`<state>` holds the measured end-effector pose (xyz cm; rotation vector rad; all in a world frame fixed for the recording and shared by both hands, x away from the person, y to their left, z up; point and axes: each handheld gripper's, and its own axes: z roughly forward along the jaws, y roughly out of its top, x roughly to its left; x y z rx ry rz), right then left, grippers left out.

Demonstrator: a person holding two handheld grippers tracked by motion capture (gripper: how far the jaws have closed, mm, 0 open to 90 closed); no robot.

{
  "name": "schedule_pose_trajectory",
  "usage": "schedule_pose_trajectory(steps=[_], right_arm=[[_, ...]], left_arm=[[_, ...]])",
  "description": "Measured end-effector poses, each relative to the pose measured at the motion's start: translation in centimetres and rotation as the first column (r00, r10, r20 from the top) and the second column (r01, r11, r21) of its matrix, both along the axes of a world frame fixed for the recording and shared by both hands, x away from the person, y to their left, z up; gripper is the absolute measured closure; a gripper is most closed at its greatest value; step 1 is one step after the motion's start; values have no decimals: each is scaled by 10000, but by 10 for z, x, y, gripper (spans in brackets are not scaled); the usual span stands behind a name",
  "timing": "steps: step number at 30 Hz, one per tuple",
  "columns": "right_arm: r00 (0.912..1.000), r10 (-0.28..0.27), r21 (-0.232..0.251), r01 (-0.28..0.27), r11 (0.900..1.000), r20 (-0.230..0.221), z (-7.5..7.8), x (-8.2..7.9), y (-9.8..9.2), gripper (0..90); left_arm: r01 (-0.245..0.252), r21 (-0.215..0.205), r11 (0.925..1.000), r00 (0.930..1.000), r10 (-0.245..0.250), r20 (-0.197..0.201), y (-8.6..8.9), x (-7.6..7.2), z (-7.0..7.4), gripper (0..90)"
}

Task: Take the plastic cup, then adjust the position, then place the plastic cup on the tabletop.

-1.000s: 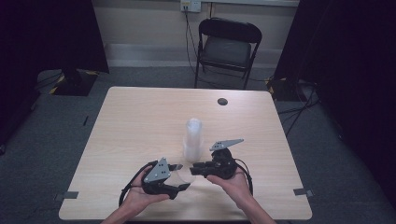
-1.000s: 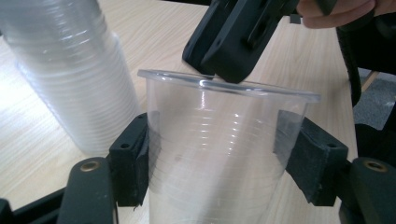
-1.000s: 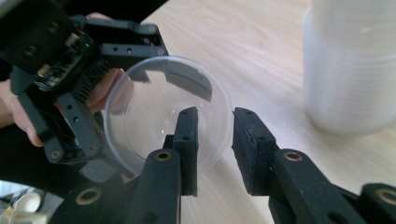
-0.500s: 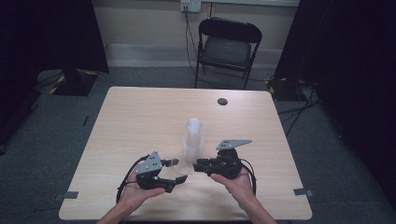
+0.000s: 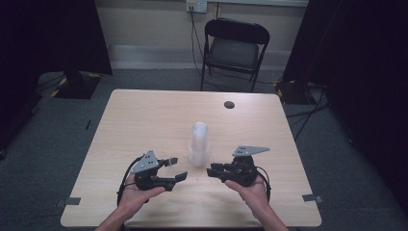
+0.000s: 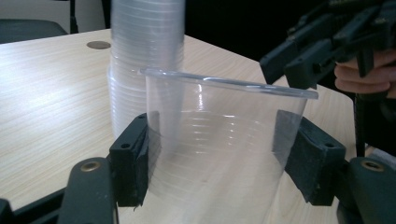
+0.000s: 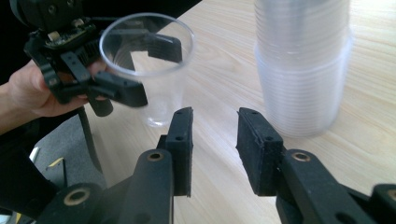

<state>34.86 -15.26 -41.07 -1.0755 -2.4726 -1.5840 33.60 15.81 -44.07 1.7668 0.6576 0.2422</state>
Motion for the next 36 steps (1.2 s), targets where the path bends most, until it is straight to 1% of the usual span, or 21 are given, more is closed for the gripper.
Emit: schedule_pose_trajectory(steps=[3, 5, 7, 9, 10, 16, 18, 20, 21, 22, 24, 26, 27, 29, 30, 31, 32, 33, 34, 35, 36], right_arm=[[9999, -97, -71, 97, 9999, 48, -2, -2, -5, 658], [9997, -209, -114, 210, 9997, 81, -4, -3, -10, 655], [9995, -299, -133, 300, 9995, 82, -5, -4, -14, 654], [9991, -418, -149, 419, 9990, 102, -6, -4, -19, 654], [9988, -476, -171, 477, 9987, 100, -7, -5, -21, 654], [9966, -809, -280, 813, 9963, 169, -9, -7, -35, 650], [9957, -917, -273, 921, 9954, 151, -10, -7, -38, 650], [9950, -989, -304, 993, 9946, 148, -12, -7, -41, 650], [9946, -1028, -299, 1032, 9942, 158, -12, -8, -43, 649], [9942, -1065, -290, 1068, 9939, 125, -13, -8, -43, 649], [9944, -1055, -318, 1056, 9939, 31, -14, -7, -45, 648], [9941, -1084, -426, 1082, 9932, -14, -15, -6, -46, 644], [9936, -1130, -418, 1128, 9927, -25, -15, -5, -47, 643], [9923, -1236, -352, 1234, 9917, -24, -16, -4, -49, 643], [9914, -1312, -309, 1311, 9909, -13, -16, -3, -50, 642], [9909, -1348, -302, 1347, 9904, -9, -16, -2, -51, 642], [9908, -1355, -283, 1354, 9904, -14, -17, -2, -52, 642], [9904, -1381, -278, 1379, 9900, -21, -17, -2, -52, 642], [9905, -1374, -273, 1374, 9901, -8, -17, -2, -52, 642], [9910, -1342, -284, 1341, 9906, -15, -18, -2, -53, 642], [9911, -1329, -266, 1329, 9908, -1, -19, -2, -53, 642]], left_arm=[[-275, -259, 9993, 9996, 275, 15, 4, 3, 3, 325], [-418, -330, 9986, 9991, 418, 2, 6, 5, 6, 326], [-543, -280, 9981, 9985, 544, 28, 9, 7, 9, 326], [-686, -341, 9971, 9976, 690, 89, 12, 10, 11, 327], [-762, -468, 9960, 9971, 764, 16, 13, 12, 12, 327], [-1039, -425, 9937, 9943, 1047, 183, 21, 21, 18, 327], [-1274, -567, 9902, 9915, 1286, 178, 24, 26, 19, 328], [-1320, -449, 9902, 9910, 1328, 151, 26, 30, 20, 328], [-1387, -507, 9890, 9900, 1398, 177, 26, 31, 20, 328], [-1501, -534, 9872, 9885, 1507, 75, 26, 34, 21, 326], [-1470, -557, 9876, 9890, 1475, 59, 25, 38, 23, 324], [-1470, -343, 9885, 9889, 1476, 149, 23, 40, 24, 324], [-1472, -406, 9883, 9887, 1481, 210, 23, 43, 25, 325], [-1642, -496, 9852, 9861, 1652, 167, 24, 47, 24, 325], [-1730, -430, 9840, 9847, 1737, 116, 24, 49, 24, 325], [-1823, -344, 9826, 9830, 1829, 157, 25, 52, 23, 325], [-1944, -328, 9804, 9807, 1950, 153, 26, 55, 23, 324], [-1961, -365, 9799, 9803, 1967, 148, 27, 57, 23, 325], [-1981, -158, 9801, 9799, 1984, 217, 27, 59, 24, 325], [-1982, 82, 9801, 9795, 1978, 386, 28, 62, 25, 325], [-2067, -13, 9784, 9773, 2065, 465, 28, 64, 24, 325]])
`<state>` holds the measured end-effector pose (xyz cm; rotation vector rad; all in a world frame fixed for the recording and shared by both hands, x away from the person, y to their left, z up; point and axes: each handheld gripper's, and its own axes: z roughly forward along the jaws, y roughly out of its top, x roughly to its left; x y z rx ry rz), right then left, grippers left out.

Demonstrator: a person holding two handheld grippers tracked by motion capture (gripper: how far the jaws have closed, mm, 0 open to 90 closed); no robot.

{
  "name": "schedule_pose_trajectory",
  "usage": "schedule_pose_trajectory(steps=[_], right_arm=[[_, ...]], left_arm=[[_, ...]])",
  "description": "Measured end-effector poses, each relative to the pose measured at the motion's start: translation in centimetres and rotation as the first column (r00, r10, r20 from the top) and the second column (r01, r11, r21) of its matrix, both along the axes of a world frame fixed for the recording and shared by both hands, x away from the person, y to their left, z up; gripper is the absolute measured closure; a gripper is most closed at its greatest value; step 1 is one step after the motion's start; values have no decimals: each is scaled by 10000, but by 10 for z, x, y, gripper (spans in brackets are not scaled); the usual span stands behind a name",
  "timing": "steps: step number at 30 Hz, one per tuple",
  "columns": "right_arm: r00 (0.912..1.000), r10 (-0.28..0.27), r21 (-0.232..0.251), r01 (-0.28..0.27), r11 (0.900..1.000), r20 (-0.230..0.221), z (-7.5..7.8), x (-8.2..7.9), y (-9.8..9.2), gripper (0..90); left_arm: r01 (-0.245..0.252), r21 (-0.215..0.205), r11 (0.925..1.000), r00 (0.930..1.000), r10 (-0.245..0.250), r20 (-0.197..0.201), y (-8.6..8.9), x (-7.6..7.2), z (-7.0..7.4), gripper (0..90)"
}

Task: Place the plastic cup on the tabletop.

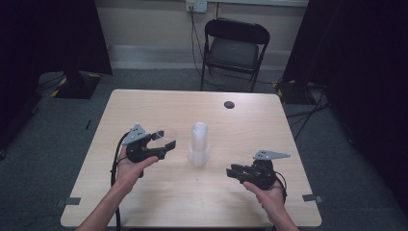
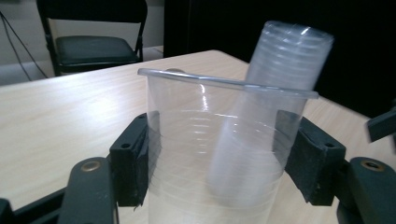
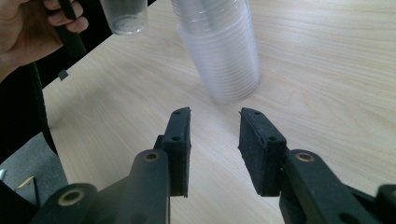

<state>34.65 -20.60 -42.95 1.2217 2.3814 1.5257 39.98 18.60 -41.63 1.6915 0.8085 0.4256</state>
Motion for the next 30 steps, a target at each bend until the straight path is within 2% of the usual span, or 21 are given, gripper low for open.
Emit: schedule_pose_trajectory(steps=[2, 4, 12, 16, 24, 30], right_arm=[[10000, -52, 70, 52, 10000, -22, -2, 0, -2, 642], [9999, -94, 79, 95, 9999, -46, -4, -1, -5, 642], [9995, -303, 11, 303, 9995, -123, -8, -2, -18, 642], [9991, -404, 90, 405, 9991, -117, -9, -2, -21, 642], [9993, -359, 125, 361, 9993, -133, -12, -1, -21, 645], [9992, -387, 154, 389, 9991, -128, -11, -1, -21, 653]], left_arm=[[-128, 113, 9999, 9998, 129, -162, 1, 5, -1, 326], [-256, 393, 9989, 9997, 258, -52, 3, 10, -3, 326], [-884, 452, 9951, 9960, 889, -101, 6, 33, -13, 322], [-965, 561, 9937, 9948, 981, -257, 6, 42, -22, 320], [-1080, 723, 9915, 9924, 1119, -512, 6, 48, -35, 310], [-1111, 716, 9912, 9921, 1149, -510, 7, 50, -40, 301]])
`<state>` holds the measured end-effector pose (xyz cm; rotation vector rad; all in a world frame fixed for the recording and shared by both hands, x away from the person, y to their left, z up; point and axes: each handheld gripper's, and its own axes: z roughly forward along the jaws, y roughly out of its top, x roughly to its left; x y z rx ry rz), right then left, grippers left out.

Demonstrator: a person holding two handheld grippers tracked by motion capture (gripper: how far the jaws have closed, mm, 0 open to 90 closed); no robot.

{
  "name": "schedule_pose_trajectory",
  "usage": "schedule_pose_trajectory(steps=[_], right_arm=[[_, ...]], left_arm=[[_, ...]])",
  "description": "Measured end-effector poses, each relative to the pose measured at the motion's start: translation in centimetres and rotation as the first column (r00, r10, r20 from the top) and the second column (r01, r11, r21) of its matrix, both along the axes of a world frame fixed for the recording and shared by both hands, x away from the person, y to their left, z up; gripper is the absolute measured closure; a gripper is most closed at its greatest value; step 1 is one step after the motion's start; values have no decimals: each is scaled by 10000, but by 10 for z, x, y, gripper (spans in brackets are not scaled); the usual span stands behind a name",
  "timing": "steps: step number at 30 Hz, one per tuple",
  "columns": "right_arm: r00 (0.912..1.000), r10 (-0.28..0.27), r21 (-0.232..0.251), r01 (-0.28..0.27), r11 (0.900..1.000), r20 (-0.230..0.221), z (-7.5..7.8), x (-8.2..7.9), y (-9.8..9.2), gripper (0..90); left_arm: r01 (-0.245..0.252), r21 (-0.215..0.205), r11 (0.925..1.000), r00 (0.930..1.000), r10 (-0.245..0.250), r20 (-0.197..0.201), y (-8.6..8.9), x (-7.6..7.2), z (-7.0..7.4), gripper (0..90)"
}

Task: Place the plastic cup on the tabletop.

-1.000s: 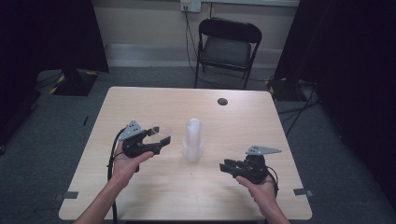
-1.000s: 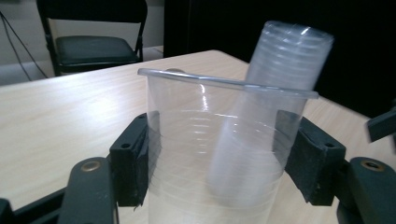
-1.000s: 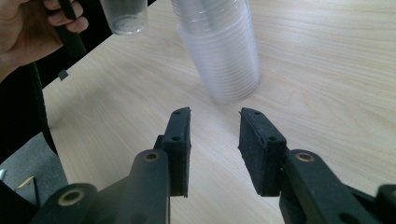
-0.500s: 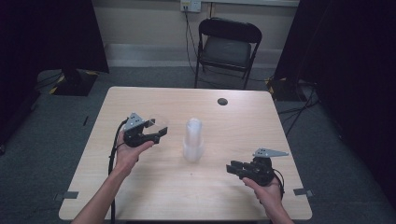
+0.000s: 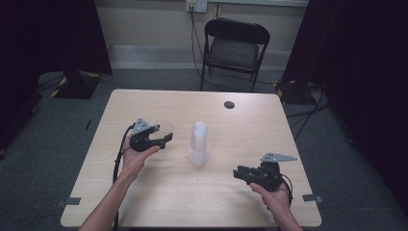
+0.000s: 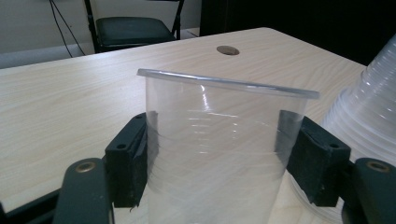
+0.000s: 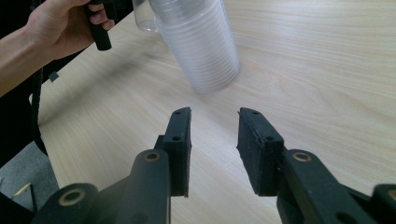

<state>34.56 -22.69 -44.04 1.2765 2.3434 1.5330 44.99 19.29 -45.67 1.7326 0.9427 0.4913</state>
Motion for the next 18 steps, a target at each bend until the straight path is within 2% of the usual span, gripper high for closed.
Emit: schedule_pose_trajectory(steps=[10, 18], right_arm=[[10000, -73, 7, 73, 10000, 48, 0, -1, -1, 652], [10000, -45, -6, 45, 10000, 59, 0, -1, 1, 652]], left_arm=[[14, -18, 10000, 10000, -14, -36, -2, 0, -4, 292], [51, 123, 9999, 10000, -50, -50, -3, -1, -5, 293]])
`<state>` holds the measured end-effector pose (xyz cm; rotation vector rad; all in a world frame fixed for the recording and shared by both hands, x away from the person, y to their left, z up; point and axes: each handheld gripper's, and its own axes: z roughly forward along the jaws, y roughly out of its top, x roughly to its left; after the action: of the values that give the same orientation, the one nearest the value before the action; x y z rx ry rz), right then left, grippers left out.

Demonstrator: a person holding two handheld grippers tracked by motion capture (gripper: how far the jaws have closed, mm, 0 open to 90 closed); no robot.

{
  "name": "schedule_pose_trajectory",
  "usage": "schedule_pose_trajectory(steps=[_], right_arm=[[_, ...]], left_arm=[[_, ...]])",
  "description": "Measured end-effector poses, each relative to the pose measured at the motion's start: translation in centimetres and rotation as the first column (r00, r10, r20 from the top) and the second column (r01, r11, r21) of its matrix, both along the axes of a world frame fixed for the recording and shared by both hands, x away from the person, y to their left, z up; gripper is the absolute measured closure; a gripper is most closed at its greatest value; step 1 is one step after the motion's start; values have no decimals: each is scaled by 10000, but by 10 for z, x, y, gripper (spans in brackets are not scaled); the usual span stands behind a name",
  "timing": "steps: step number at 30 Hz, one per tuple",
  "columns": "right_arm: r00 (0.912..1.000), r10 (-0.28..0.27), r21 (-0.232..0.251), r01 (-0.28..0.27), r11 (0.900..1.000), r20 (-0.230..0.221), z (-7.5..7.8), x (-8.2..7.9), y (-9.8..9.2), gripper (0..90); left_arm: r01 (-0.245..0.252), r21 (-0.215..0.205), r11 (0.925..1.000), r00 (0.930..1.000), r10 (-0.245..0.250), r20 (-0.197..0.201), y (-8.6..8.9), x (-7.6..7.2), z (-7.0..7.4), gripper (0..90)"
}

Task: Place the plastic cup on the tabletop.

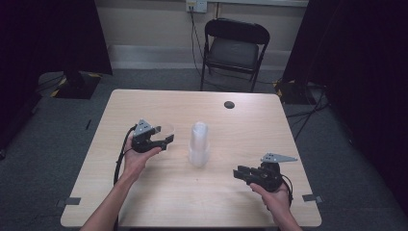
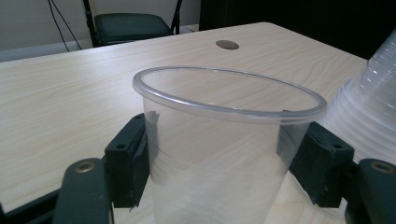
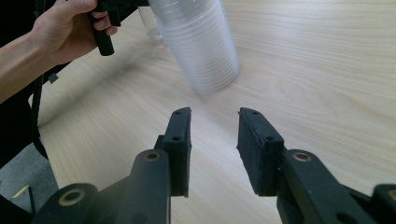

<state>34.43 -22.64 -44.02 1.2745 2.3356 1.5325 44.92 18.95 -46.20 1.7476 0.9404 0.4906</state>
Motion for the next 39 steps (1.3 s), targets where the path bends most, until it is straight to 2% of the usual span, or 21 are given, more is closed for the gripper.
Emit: schedule_pose_trajectory(steps=[1, 9, 21, 26, 28, 32, 39], right_arm=[[10000, 10, 2, -10, 10000, 0, 0, 0, 0, 652], [10000, -1, -23, 1, 10000, -31, 0, -2, 2, 652], [10000, 3, -26, -3, 10000, -13, -1, -3, 3, 652], [10000, -19, -17, 19, 10000, 16, -1, -4, 2, 652], [10000, -25, -36, 25, 10000, 11, -1, -4, 2, 651], [10000, -54, -72, 55, 10000, 37, -1, -5, 2, 641], [9998, -179, -155, 180, 9997, 79, -2, -4, 1, 635]], left_arm=[[11, 104, 9999, 10000, -11, 14, 0, 0, 0, 290], [-65, 99, 9999, 10000, 65, 31, 2, -1, -3, 276], [-20, 412, 9992, 9992, 36, -397, 2, 1, -10, 241], [-20, 723, 9974, 9982, 63, -591, 1, 1, -12, 160], [-112, 772, 9970, 9978, 162, -646, 1, 1, -13, 156], [-71, 1238, 9923, 9985, 137, -527, 2, -2, -15, 158], [115, 1434, 9896, 9979, -22, -651, 3, -7, -14, 157]])
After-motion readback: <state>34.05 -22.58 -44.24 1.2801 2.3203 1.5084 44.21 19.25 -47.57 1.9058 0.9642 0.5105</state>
